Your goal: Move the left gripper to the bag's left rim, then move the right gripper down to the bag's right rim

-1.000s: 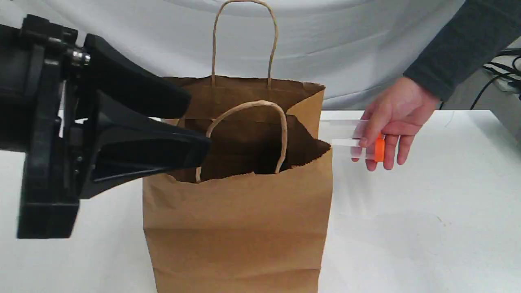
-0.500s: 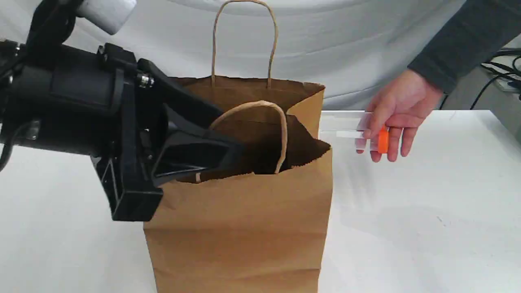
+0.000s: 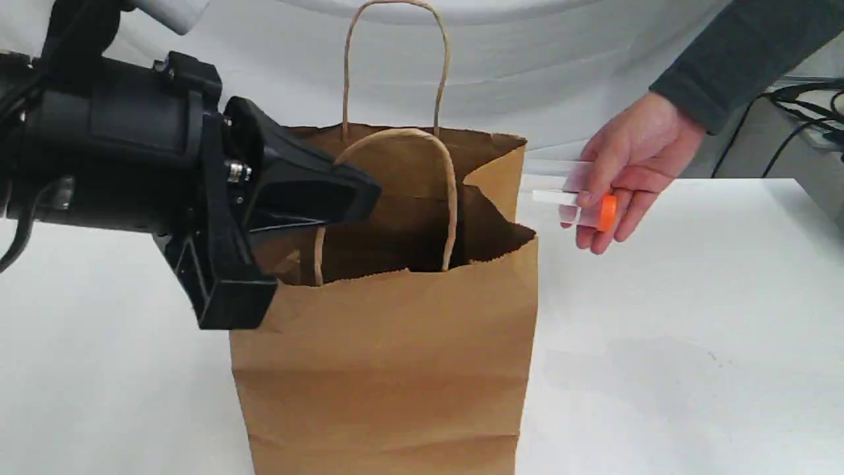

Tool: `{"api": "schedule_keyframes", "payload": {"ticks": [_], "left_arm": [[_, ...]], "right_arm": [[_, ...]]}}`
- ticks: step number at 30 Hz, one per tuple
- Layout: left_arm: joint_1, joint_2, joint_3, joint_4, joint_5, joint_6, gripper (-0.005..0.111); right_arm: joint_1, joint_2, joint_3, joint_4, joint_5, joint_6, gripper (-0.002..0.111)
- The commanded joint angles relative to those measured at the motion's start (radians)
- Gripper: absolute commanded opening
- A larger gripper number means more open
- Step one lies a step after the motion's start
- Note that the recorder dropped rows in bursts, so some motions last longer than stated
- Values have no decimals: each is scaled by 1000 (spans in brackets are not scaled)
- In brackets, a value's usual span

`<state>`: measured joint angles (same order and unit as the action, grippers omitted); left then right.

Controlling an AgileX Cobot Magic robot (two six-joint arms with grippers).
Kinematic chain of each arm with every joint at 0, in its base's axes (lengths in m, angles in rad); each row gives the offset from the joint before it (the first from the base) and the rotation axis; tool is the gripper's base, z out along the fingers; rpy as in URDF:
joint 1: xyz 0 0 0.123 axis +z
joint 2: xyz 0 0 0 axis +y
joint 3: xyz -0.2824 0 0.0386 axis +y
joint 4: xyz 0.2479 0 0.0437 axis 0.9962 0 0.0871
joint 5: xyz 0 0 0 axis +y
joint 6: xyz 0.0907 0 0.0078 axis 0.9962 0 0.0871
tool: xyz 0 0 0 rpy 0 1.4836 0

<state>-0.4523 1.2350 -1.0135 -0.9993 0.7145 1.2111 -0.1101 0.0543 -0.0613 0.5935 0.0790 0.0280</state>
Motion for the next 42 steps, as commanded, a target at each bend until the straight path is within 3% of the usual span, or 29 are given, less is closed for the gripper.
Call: {"api": "schedule_keyframes", "payload": {"ticks": [1,6,10,17,23,26,31,38,42], "left_arm": [[-5,-1,-5,-14,-12,2,0],[-5,-1,-5,-14,-10,2,0],[-5,-1,-5,-14,-10,2,0],[-5,-1,-5,-14,-1,-7,0],[-5,-1,-5,-14,-1,-7,0],[-5,-1,-5,-15,3,-9,0],[-5,-1,-5,-15,3,-29,0],[-5,-1,-5,-15,3,-36,0],[-5,-1,-5,-15,3,-52,0]], "right_arm": [[2,6,-146,-52,-16,-28,0],[2,146,-438,-64,95,-167,0],[2,369,-740,-64,317,-310,0],[2,797,-1216,-44,777,-373,0],[8,1103,-1501,70,1036,-482,0],[42,1239,-1602,93,1142,-500,0],[123,1424,-1706,75,1142,-566,0],[259,1601,-1793,-148,1142,-605,0],[304,1660,-1802,-155,1142,-643,18]]}}
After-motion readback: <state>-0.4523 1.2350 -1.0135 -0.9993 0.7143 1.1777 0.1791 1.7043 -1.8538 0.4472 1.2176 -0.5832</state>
